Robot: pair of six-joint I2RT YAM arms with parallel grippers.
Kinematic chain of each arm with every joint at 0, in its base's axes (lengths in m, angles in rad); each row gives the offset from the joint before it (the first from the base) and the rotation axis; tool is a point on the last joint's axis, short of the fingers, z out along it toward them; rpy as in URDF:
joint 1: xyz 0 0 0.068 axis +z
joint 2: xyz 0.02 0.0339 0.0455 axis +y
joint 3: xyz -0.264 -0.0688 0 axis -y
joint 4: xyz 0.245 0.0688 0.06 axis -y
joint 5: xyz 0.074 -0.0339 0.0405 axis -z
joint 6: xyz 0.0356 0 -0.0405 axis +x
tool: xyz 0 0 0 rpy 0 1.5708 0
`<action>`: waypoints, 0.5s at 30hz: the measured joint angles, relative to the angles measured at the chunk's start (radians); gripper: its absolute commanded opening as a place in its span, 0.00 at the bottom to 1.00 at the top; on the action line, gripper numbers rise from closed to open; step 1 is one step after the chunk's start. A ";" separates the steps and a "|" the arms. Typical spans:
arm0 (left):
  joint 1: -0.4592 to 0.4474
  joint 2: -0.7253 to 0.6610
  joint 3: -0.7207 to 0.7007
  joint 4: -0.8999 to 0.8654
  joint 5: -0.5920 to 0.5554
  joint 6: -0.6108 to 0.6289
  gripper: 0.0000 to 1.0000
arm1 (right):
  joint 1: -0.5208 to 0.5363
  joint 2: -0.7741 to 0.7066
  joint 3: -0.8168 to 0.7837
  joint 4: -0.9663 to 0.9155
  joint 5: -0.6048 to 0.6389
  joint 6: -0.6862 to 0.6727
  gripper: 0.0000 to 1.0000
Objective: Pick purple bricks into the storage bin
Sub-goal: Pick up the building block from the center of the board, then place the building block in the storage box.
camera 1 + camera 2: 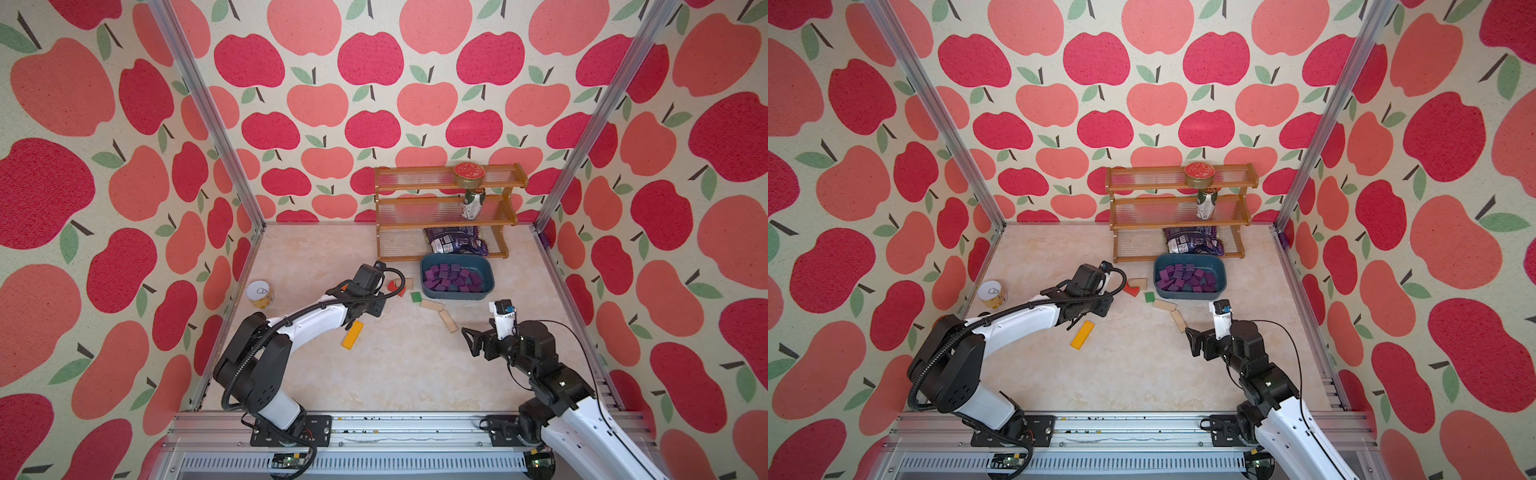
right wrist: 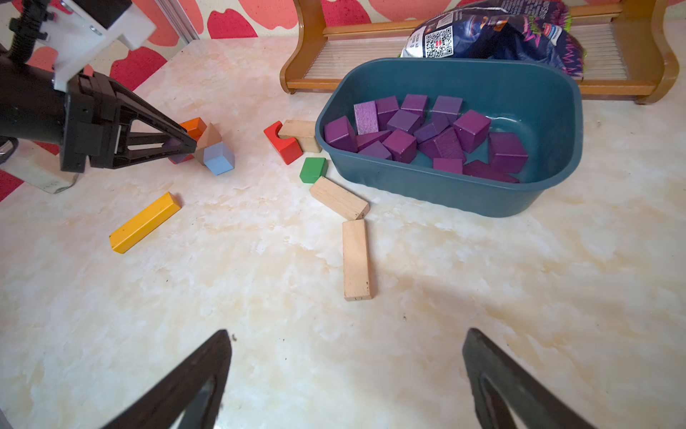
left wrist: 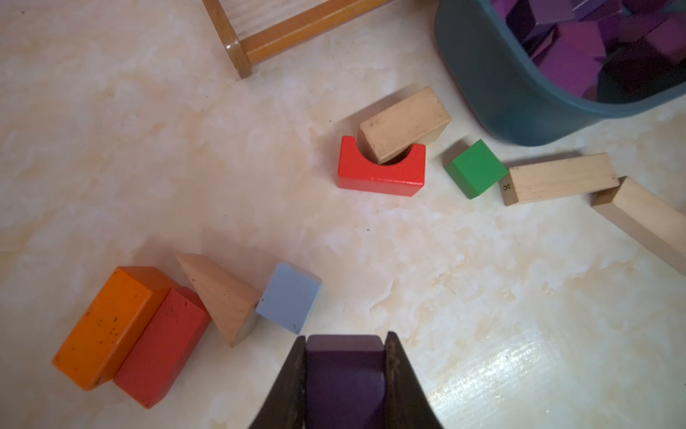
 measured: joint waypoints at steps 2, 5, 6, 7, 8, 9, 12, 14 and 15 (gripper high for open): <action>-0.002 0.014 0.042 -0.006 0.006 0.000 0.21 | 0.000 -0.048 -0.019 0.000 0.012 0.002 0.99; -0.007 0.045 0.102 -0.021 0.018 0.000 0.21 | 0.000 -0.114 -0.048 0.000 0.031 0.006 0.99; -0.010 0.058 0.122 -0.026 0.022 0.000 0.21 | 0.000 -0.132 -0.058 0.001 0.035 0.008 0.99; -0.013 0.074 0.146 -0.035 0.024 0.001 0.21 | 0.000 -0.146 -0.067 0.000 0.040 0.009 0.99; -0.017 0.093 0.169 -0.043 0.030 0.003 0.21 | 0.000 -0.159 -0.077 0.001 0.042 0.010 0.99; -0.021 0.108 0.189 -0.050 0.031 0.005 0.21 | 0.000 -0.169 -0.087 0.001 0.045 0.012 0.99; -0.039 0.148 0.240 -0.063 0.037 0.014 0.21 | 0.000 -0.187 -0.110 0.004 0.049 0.017 0.99; -0.050 0.171 0.270 -0.078 0.039 0.023 0.21 | 0.000 -0.190 -0.116 0.005 0.050 0.018 0.99; -0.054 0.179 0.283 -0.086 0.041 0.023 0.21 | 0.000 -0.192 -0.119 0.009 0.049 0.019 0.99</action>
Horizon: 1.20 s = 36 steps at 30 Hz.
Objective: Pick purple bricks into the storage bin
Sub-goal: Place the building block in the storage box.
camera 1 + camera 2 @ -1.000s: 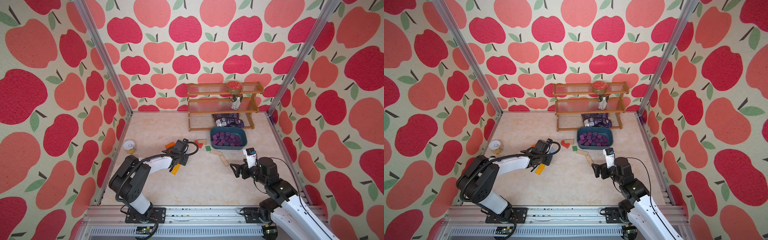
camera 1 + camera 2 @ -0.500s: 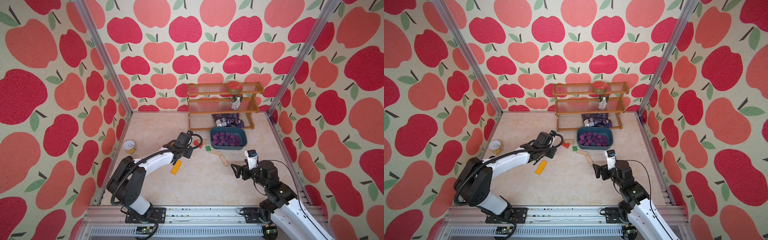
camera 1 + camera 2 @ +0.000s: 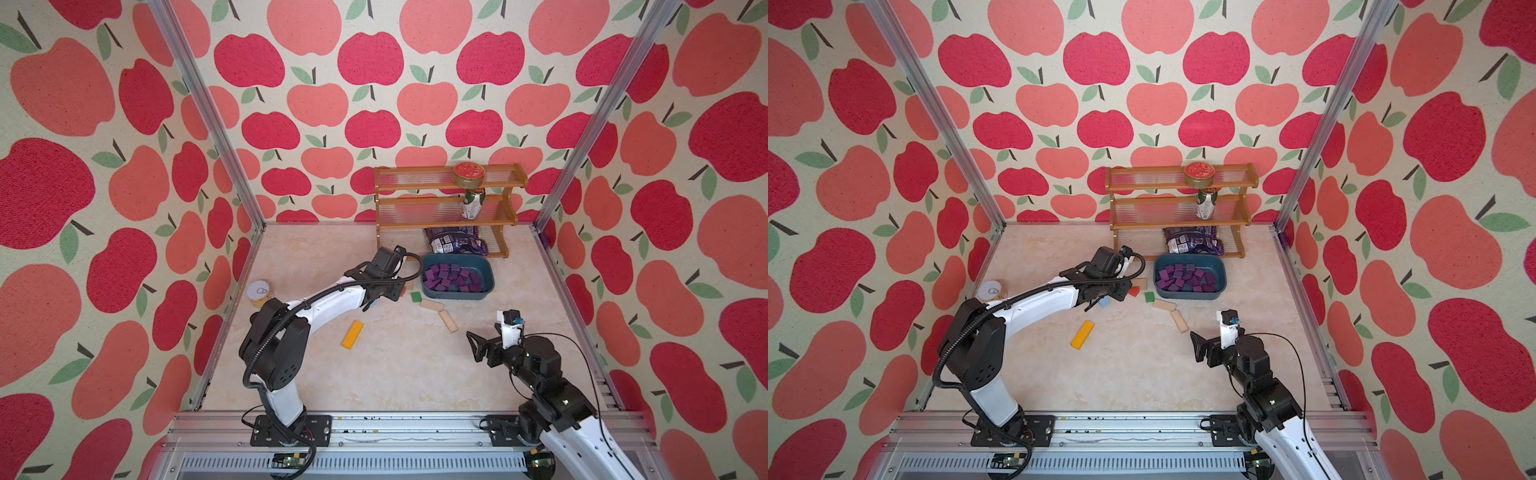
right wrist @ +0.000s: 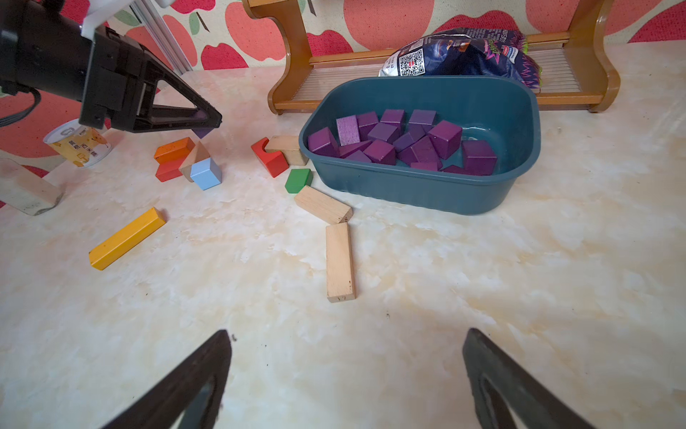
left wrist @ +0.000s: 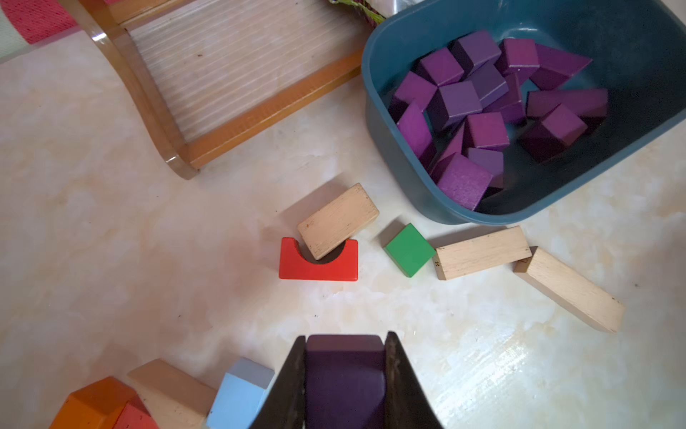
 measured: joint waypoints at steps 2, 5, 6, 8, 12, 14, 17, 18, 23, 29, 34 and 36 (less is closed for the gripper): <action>-0.008 0.023 0.038 -0.013 0.008 0.003 0.21 | 0.000 -0.006 -0.009 0.007 -0.001 0.000 0.99; -0.013 0.058 0.096 -0.026 0.017 0.007 0.21 | 0.000 -0.023 -0.018 0.007 -0.001 0.000 0.99; -0.015 0.070 0.114 -0.028 0.019 0.008 0.21 | 0.000 -0.035 -0.022 0.008 -0.002 0.000 0.99; -0.019 0.090 0.150 -0.031 0.019 0.010 0.21 | 0.000 -0.067 -0.029 0.007 -0.002 0.000 0.99; -0.029 0.133 0.229 -0.045 0.023 0.011 0.21 | 0.000 -0.136 -0.040 0.006 -0.001 0.000 0.99; -0.037 0.153 0.274 -0.057 0.024 0.016 0.21 | 0.000 -0.165 -0.041 0.005 -0.001 0.000 0.99; -0.047 0.188 0.344 -0.069 0.034 0.027 0.21 | 0.000 -0.189 -0.043 0.005 0.000 0.001 0.99; -0.051 0.203 0.372 -0.072 0.039 0.029 0.21 | 0.000 -0.192 -0.043 0.005 0.000 0.001 0.99; -0.066 0.275 0.491 -0.085 0.061 0.038 0.21 | 0.000 -0.193 -0.047 0.003 0.003 0.001 0.99; -0.094 0.396 0.647 -0.126 0.069 0.052 0.22 | 0.000 -0.193 -0.054 0.000 0.007 0.001 0.99; -0.114 0.524 0.808 -0.173 0.067 0.063 0.72 | 0.000 -0.193 -0.055 -0.001 0.007 0.001 0.99; -0.121 0.562 0.854 -0.192 0.056 0.077 1.00 | 0.000 -0.193 -0.055 -0.001 0.007 0.001 0.99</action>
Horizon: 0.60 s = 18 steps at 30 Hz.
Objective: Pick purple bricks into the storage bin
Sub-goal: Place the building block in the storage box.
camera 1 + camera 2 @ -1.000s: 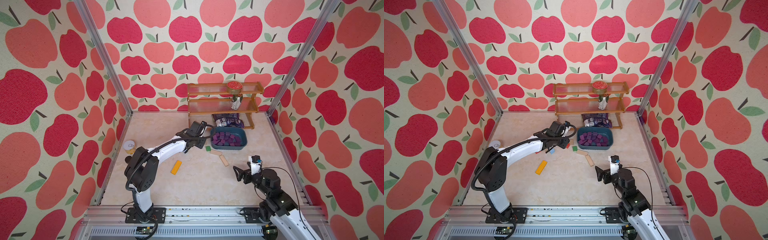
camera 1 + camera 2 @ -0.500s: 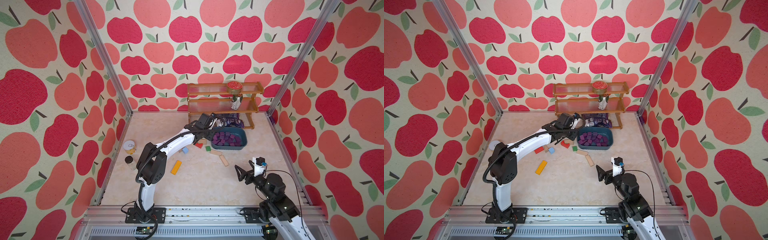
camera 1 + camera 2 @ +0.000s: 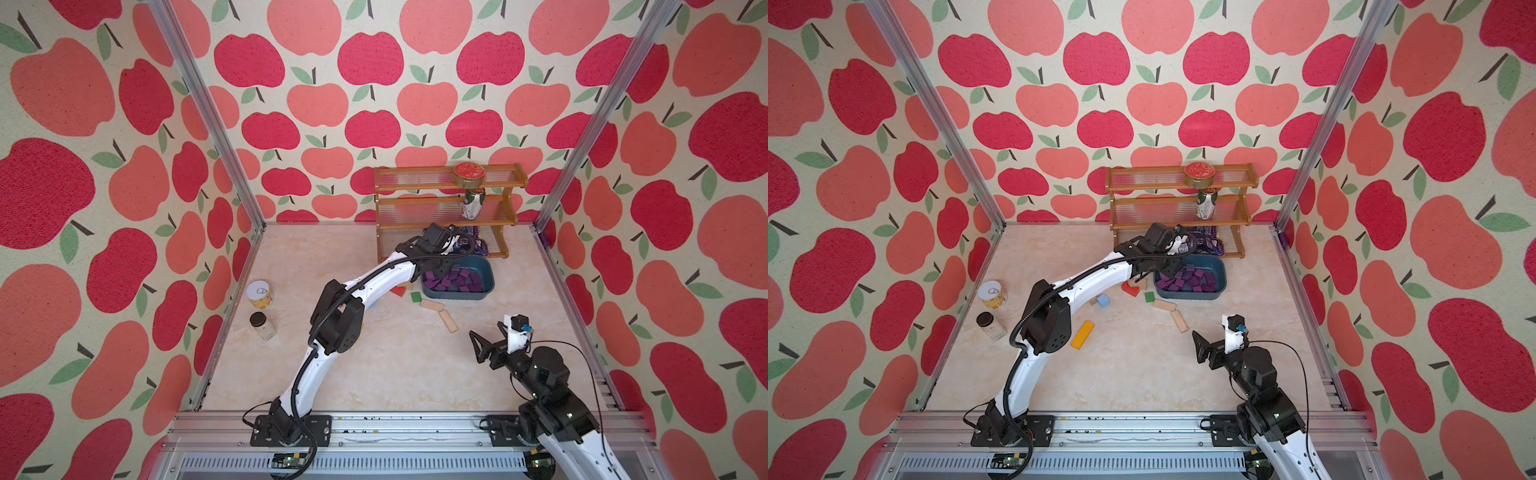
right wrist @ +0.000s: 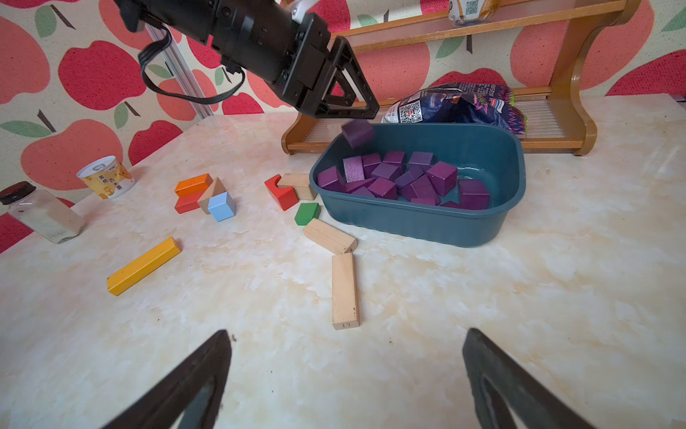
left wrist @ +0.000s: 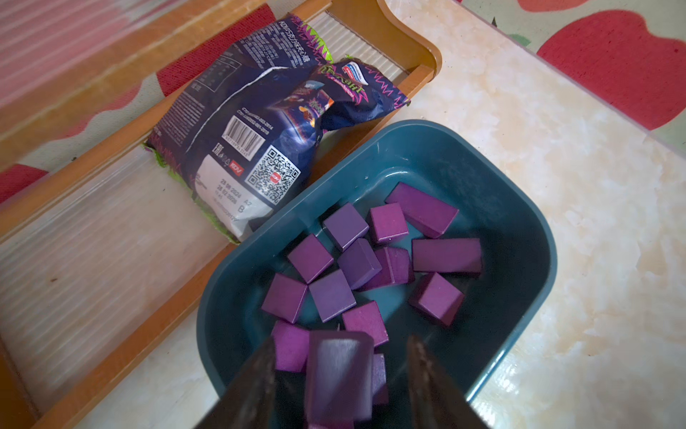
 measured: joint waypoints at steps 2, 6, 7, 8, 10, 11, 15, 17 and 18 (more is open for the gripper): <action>-0.004 0.016 0.012 -0.008 -0.017 0.006 0.99 | 0.000 0.000 0.000 0.000 0.000 0.000 0.99; -0.005 0.018 0.012 -0.014 -0.045 0.008 0.99 | 0.000 0.000 0.000 0.000 0.000 0.000 0.99; -0.005 0.016 0.012 -0.012 -0.050 0.008 0.99 | 0.000 0.000 0.000 0.000 0.000 0.000 0.99; -0.005 0.011 0.005 -0.006 -0.056 0.008 0.99 | 0.000 0.000 0.000 0.000 0.000 0.000 0.99; -0.005 -0.011 -0.034 0.008 -0.069 0.008 0.99 | 0.000 0.000 0.000 0.000 0.000 0.000 0.99; -0.005 -0.031 -0.064 0.016 -0.077 0.008 0.99 | 0.000 0.000 0.000 0.000 -0.001 0.000 0.99; -0.005 -0.163 -0.237 0.064 -0.119 0.012 0.99 | 0.000 0.000 -0.001 0.000 0.005 0.000 0.99; -0.005 -0.267 -0.359 0.106 -0.144 0.031 0.99 | 0.000 0.002 -0.001 -0.001 0.032 0.004 0.99; -0.005 -0.319 -0.415 0.128 -0.155 0.046 0.99 | 0.000 0.005 -0.001 0.000 0.049 0.004 0.99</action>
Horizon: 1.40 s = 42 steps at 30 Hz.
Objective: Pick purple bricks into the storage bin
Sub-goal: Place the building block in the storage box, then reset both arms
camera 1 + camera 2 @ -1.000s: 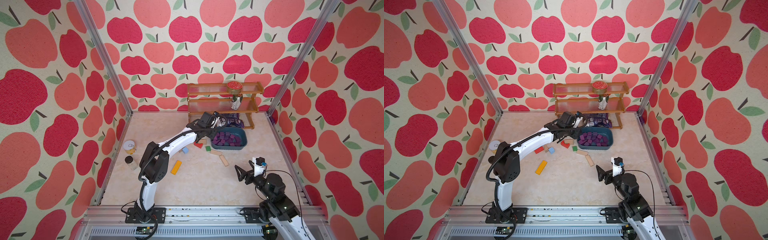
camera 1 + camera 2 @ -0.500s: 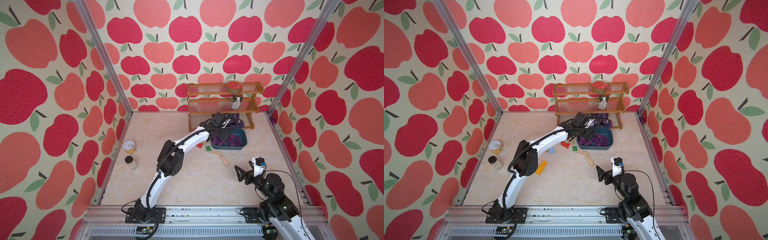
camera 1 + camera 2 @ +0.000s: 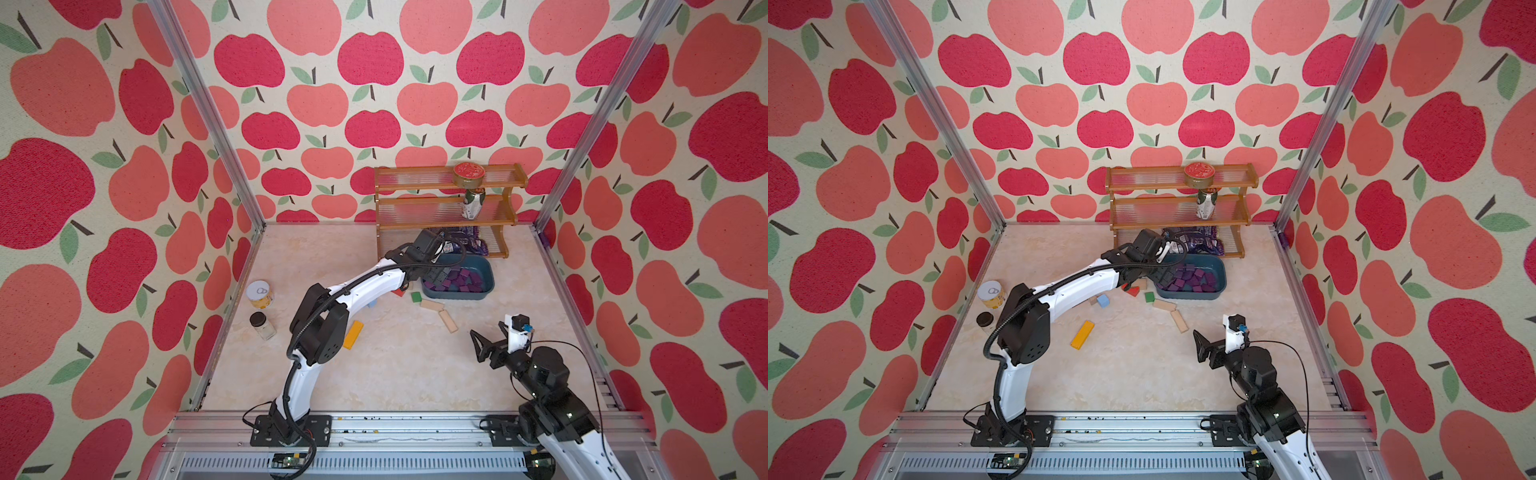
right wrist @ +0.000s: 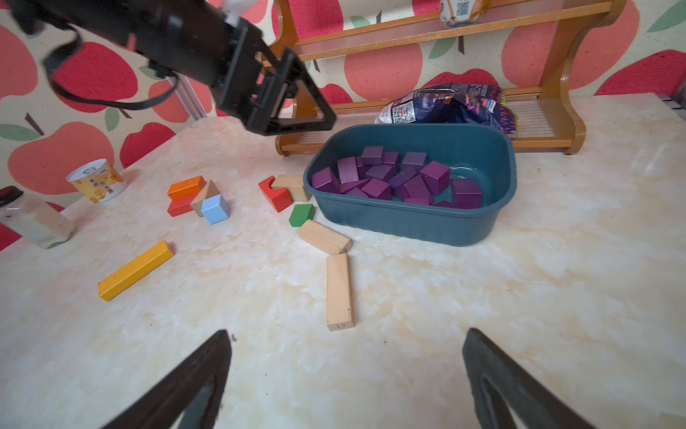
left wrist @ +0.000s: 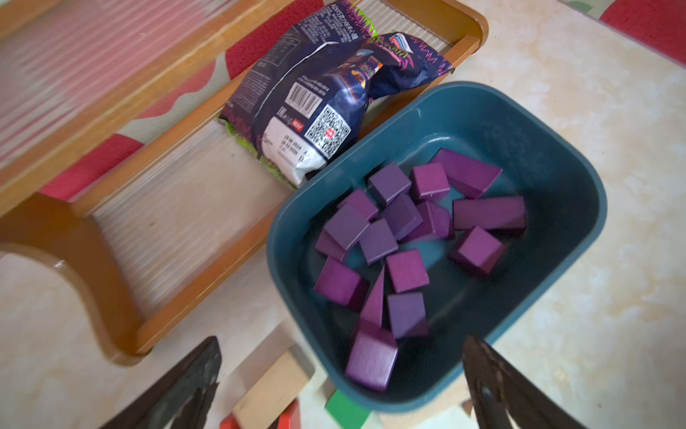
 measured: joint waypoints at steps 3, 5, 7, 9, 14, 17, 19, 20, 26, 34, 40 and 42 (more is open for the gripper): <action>0.003 -0.180 -0.179 0.071 -0.051 0.042 0.99 | 0.000 0.031 0.000 0.020 0.061 -0.005 0.99; 0.011 -0.301 -0.289 0.110 -0.082 0.065 0.99 | -0.003 0.085 0.003 0.069 0.115 -0.016 0.99; 0.037 -0.408 -0.382 0.144 -0.090 0.079 0.99 | -0.011 0.165 0.016 0.128 0.175 -0.040 0.99; 0.093 -0.517 -0.484 0.187 -0.080 0.093 0.99 | -0.023 0.274 0.044 0.193 0.246 -0.064 0.99; 0.321 -0.756 -0.739 0.293 -0.059 0.093 0.99 | -0.135 0.620 0.127 0.432 0.409 -0.143 0.99; 0.425 -0.848 -0.856 0.344 -0.040 0.092 0.99 | -0.271 0.819 0.147 0.584 0.436 -0.149 0.99; 0.477 -0.882 -0.925 0.394 -0.027 0.089 0.99 | -0.348 0.954 0.150 0.679 0.429 -0.149 0.99; 0.506 -0.888 -0.959 0.427 -0.015 0.085 0.99 | -0.374 1.034 0.158 0.719 0.429 -0.149 0.99; 0.732 -0.778 -1.036 0.534 0.038 0.024 0.99 | -0.397 1.354 0.254 0.836 0.398 -0.183 0.99; 0.814 -0.621 -1.053 0.614 0.098 -0.032 0.99 | -0.398 1.427 0.301 0.946 0.317 -0.237 0.99; 0.818 -0.621 -1.131 0.722 0.142 -0.044 0.99 | -0.396 1.428 0.300 0.974 0.285 -0.260 0.99; 0.822 -0.625 -1.148 0.749 0.158 -0.044 0.99 | -0.395 1.429 0.294 0.999 0.270 -0.265 0.99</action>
